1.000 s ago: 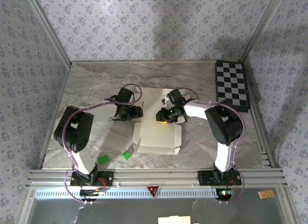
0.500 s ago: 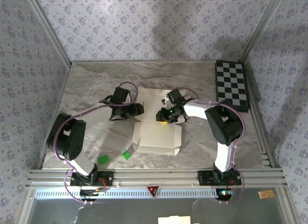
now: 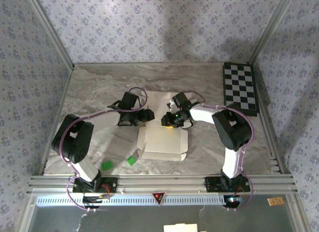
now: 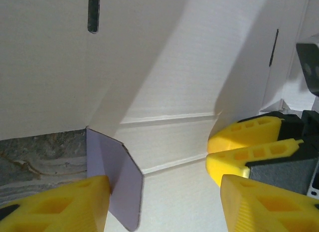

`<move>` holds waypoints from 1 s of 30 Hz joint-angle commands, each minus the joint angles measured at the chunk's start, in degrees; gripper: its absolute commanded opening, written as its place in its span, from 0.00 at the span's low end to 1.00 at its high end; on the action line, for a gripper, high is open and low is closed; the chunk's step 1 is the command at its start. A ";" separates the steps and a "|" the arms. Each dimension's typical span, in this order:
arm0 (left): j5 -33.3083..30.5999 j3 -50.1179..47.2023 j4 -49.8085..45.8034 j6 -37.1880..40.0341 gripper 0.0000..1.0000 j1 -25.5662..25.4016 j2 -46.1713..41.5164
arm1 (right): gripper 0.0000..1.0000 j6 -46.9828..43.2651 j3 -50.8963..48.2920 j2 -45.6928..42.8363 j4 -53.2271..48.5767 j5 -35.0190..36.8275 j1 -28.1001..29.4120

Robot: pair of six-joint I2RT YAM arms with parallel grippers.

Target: Fold the paper box

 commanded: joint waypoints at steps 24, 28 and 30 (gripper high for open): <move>2.69 -3.32 4.16 -2.14 0.23 -0.49 7.34 | 0.32 -2.09 -1.39 -1.76 -7.00 3.37 0.01; 1.27 -5.36 2.28 -1.98 0.24 -1.34 4.71 | 0.32 -2.81 -1.19 -1.97 -8.00 3.94 -1.26; 0.88 -6.18 2.06 -2.24 0.24 -1.59 3.42 | 0.31 -3.16 -1.14 -2.08 -8.41 4.14 -1.71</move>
